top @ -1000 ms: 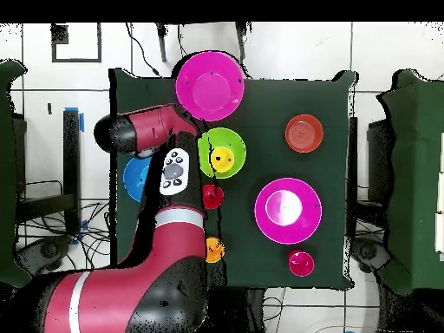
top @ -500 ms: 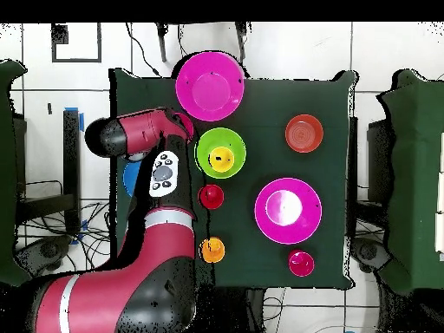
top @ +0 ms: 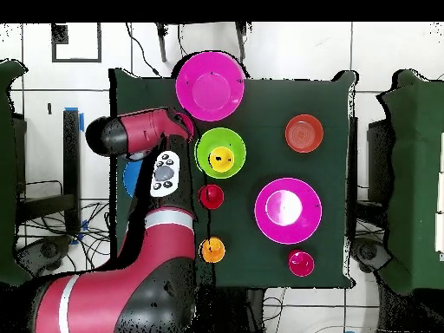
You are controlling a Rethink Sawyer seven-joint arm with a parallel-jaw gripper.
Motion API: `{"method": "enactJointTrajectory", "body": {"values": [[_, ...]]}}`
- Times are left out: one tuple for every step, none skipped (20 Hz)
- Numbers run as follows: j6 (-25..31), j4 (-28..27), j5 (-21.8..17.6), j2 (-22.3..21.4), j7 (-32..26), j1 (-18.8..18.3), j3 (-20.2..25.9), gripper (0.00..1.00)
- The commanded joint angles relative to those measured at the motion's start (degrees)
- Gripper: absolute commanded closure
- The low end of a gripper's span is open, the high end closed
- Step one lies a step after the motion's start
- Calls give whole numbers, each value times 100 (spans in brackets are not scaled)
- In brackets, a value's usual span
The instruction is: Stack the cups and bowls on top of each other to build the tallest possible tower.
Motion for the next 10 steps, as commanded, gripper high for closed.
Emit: {"method": "enactJointTrajectory", "body": {"values": [[109,-97,-9,118,763,55,120,0],[101,-97,-27,117,746,50,98,0],[92,-115,-36,141,756,62,76,0],[18,-107,-60,165,764,66,52,0],[-32,-147,-70,225,775,73,37,0],[-103,-211,-85,314,782,57,18,0],[-161,-296,-98,411,794,58,1,0],[-195,-364,-107,488,772,45,-15,0],[-215,-421,-114,551,768,47,-37,0],[-216,-466,-109,595,755,33,-51,0]]}}
